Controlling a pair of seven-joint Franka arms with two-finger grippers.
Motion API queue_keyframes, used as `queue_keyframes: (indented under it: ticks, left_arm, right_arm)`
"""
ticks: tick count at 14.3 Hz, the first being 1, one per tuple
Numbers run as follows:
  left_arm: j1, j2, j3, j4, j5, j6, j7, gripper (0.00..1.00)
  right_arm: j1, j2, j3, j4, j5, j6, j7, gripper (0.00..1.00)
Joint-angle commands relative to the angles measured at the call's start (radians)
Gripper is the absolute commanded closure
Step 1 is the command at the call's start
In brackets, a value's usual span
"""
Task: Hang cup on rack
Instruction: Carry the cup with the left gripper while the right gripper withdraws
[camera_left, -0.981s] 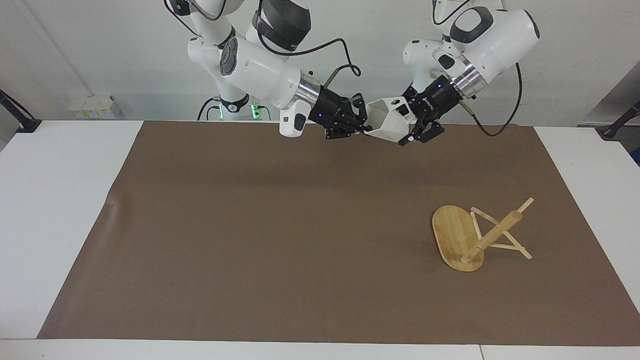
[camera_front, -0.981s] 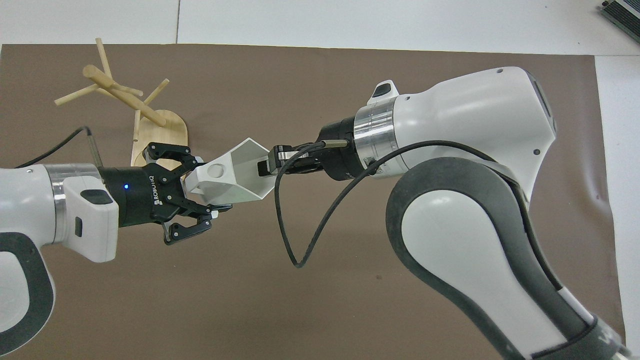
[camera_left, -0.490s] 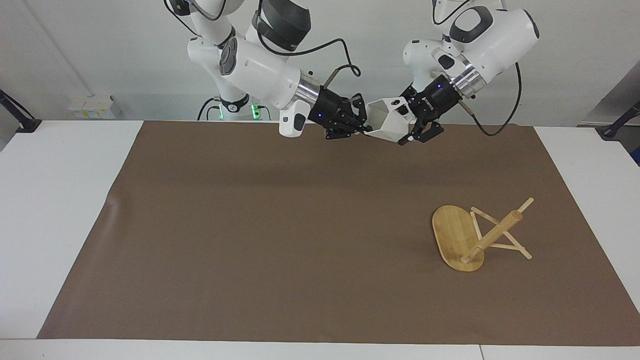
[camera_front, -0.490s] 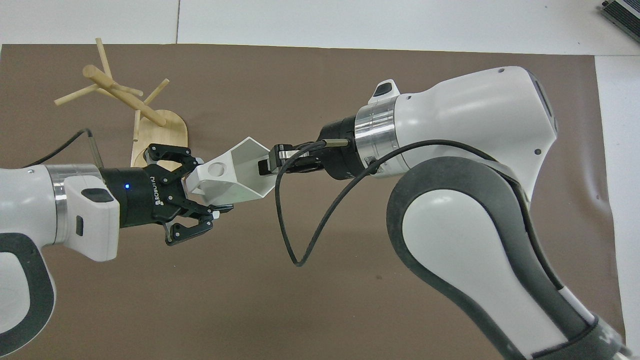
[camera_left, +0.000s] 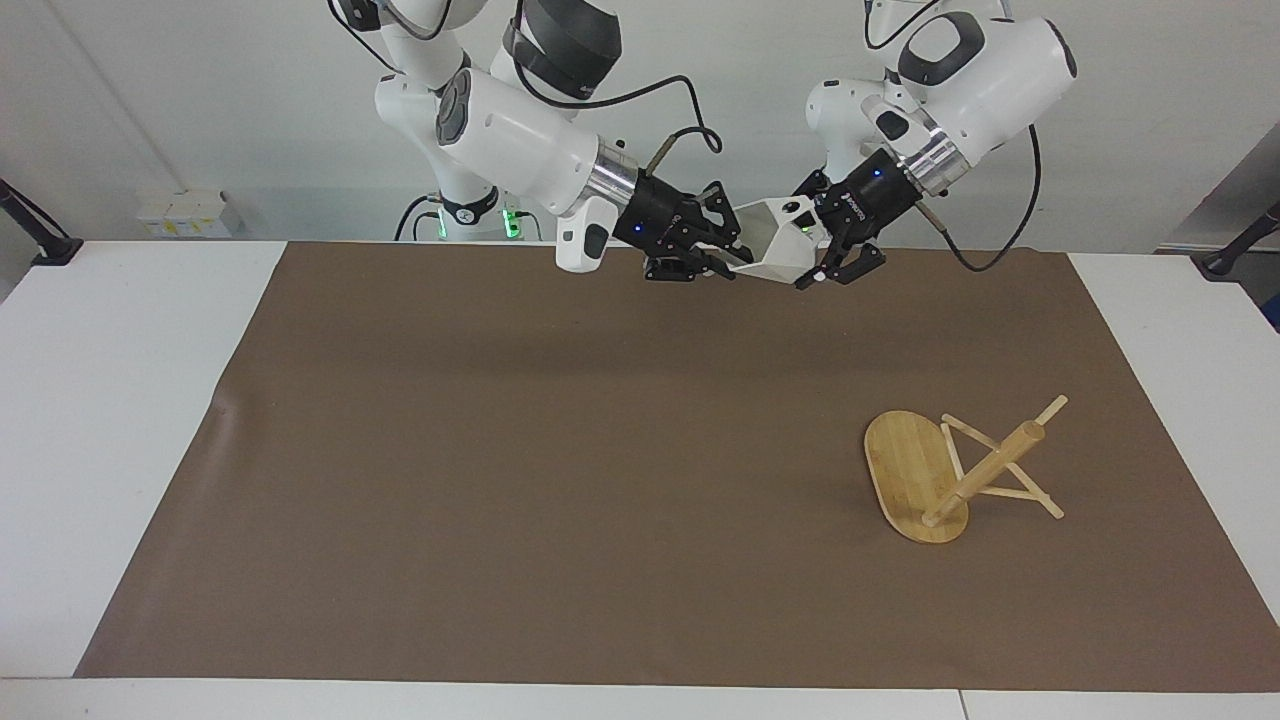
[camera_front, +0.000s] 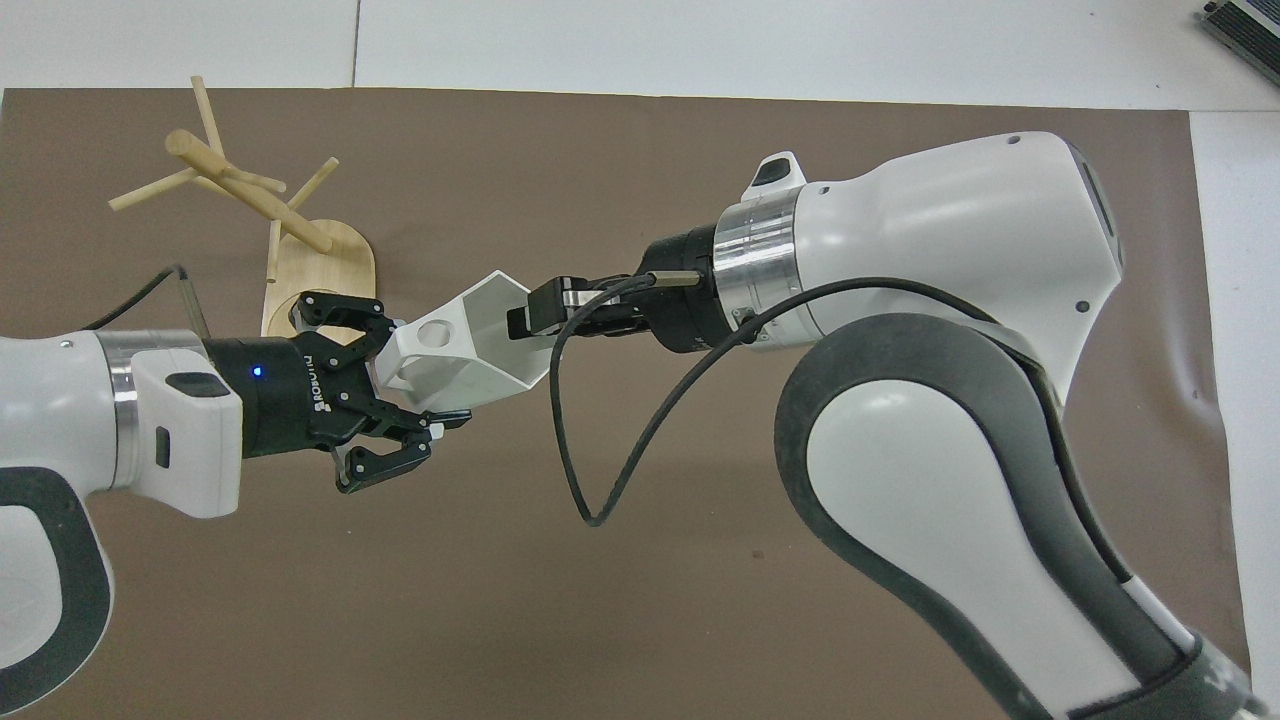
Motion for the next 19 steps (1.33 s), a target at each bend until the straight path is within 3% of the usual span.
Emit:
queue_keyframes:
  ticks: [1,3,4,9,15,19]
  left_arm:
    - [0.0,-0.01,0.004,0.0,-0.012,-0.016,-0.012,1.0]
    - [0.002,-0.017,0.008,-0.012,-0.006,-0.013,-0.004,1.0]
    - [0.003,-0.023,0.008,-0.019,-0.001,-0.009,-0.003,1.0]
    - [0.028,-0.022,0.008,-0.023,0.091,-0.003,-0.044,1.0]
    - [0.009,-0.011,-0.033,-0.021,0.376,0.069,-0.387,1.0]
    - [0.009,0.003,-0.053,-0.021,0.431,0.099,-0.512,1.0]
  right_arm:
    - [-0.012,-0.006,0.012,-0.003,0.02,0.013,0.015,0.42]
    - [-0.012,-0.006,0.01,-0.002,0.023,0.013,0.015,0.1]
    - [-0.014,-0.008,0.007,-0.002,0.023,0.013,0.015,0.0]
    - [-0.014,-0.026,-0.046,-0.002,-0.006,0.016,0.002,0.0]
    - [-0.014,-0.081,-0.181,-0.008,-0.411,-0.001,-0.051,0.0]
    - [-0.014,-0.103,-0.273,-0.012,-0.584,-0.029,-0.163,0.0]
